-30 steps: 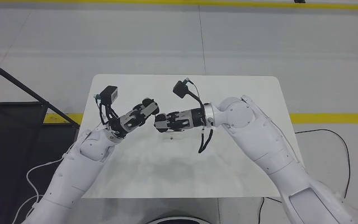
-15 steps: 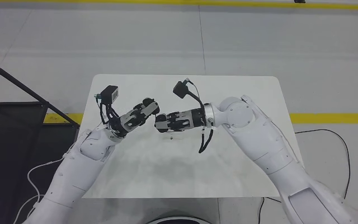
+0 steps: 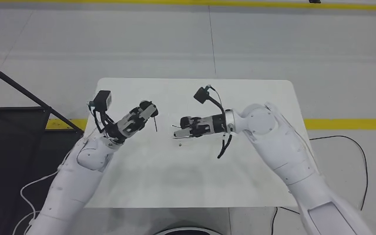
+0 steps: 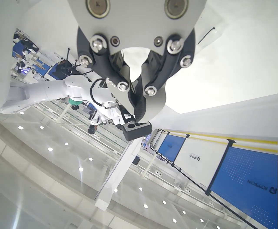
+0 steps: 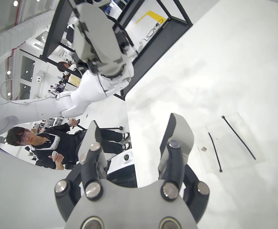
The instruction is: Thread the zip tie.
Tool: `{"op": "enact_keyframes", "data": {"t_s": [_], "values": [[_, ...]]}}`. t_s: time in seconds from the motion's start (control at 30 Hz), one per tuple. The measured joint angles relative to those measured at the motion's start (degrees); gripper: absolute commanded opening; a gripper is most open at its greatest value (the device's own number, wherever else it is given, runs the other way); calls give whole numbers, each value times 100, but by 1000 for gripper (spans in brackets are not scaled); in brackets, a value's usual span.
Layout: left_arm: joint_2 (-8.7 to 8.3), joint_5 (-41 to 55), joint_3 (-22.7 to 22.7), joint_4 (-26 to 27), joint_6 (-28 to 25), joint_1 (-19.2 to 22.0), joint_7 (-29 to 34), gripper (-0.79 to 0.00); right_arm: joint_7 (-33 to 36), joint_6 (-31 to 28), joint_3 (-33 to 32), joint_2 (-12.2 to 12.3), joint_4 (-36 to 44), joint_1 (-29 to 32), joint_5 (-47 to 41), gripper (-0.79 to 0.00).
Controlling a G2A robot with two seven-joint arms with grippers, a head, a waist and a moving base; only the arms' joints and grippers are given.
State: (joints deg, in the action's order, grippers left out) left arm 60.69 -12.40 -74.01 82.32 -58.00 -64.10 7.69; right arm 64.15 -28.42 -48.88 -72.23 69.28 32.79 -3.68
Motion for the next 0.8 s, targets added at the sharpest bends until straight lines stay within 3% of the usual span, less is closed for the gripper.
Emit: {"op": "enact_keyframes", "data": {"t_s": [0.23,0.57,0.8], "values": [[46,-1212,-255,78,0,-339,-911,-785,-219,713,-279,189,357,410,1014,0],[47,-1233,-256,82,0,-343,-935,-785,-286,747,-258,192,411,449,1076,0],[83,-1516,-405,112,317,-530,-1325,-785,-412,1532,-210,267,748,676,2043,0]]}}
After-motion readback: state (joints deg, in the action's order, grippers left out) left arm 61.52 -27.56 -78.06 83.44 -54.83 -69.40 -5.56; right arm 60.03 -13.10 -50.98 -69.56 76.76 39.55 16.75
